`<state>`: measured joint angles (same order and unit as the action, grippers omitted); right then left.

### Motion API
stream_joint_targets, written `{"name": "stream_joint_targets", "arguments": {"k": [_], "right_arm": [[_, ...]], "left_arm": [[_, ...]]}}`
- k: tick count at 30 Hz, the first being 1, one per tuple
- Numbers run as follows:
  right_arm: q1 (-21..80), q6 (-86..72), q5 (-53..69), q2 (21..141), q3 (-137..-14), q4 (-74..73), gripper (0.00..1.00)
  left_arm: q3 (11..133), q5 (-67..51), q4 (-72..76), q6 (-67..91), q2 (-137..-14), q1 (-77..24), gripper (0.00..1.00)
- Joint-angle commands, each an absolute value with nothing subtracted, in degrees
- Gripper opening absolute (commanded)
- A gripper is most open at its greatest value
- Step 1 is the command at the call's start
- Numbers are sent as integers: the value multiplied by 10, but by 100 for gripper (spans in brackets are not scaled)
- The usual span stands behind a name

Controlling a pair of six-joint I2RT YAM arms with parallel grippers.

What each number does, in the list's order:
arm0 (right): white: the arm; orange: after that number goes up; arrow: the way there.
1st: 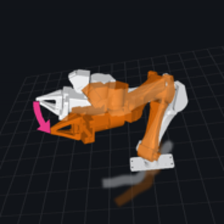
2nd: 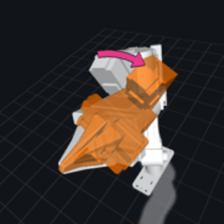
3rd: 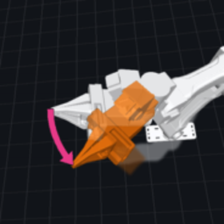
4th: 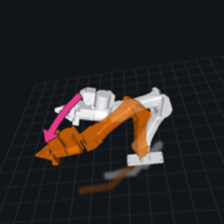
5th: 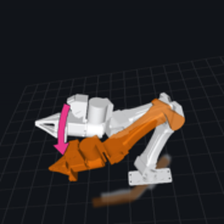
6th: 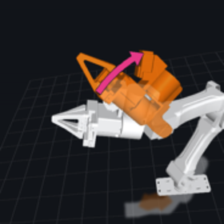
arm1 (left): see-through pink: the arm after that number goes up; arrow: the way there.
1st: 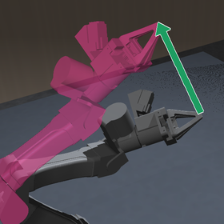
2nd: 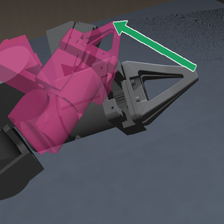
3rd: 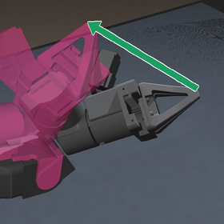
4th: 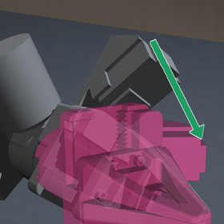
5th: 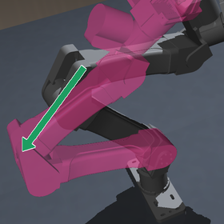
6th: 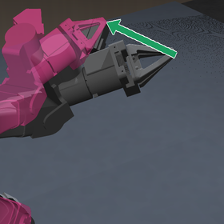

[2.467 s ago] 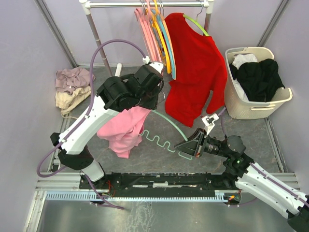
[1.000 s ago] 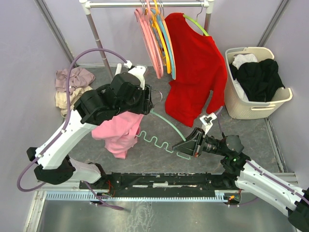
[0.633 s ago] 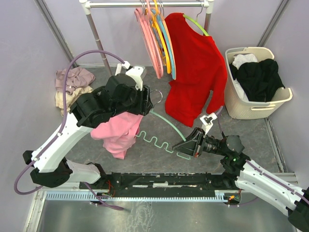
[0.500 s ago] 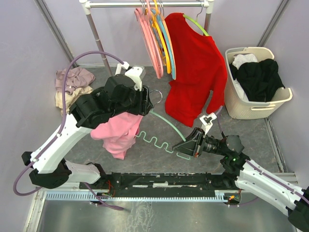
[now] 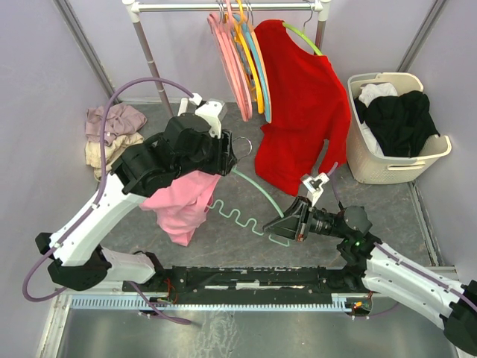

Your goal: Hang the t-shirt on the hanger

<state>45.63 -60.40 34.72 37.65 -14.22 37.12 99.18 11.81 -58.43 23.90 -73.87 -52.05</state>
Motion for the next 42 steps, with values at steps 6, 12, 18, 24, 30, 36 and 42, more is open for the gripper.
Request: {"name": "stream_joint_targets", "arguments": {"k": [6,12,18,24,30,36,42], "right_arm": [[459,-602,341,412,-206,459,2],[459,-604,339,404,-199,453,2],[459,-606,349,384,-196,431,2],[459,-606,357,387,-203,428,2],[459,-607,357,397,-209,432,2],[459,-606,359,407,-220,433,2],[460,-600,355,411,-220,428,2]], "left_arm": [[974,-52,-517,235,-747,-548,55],[976,-24,-542,234,-726,-548,55],[933,-74,-508,237,-682,-547,58],[898,-108,-479,238,-660,-547,59],[889,-116,-472,238,-655,-548,59],[903,-29,-510,233,-671,-547,57],[954,47,-546,236,-672,-548,56]]}}
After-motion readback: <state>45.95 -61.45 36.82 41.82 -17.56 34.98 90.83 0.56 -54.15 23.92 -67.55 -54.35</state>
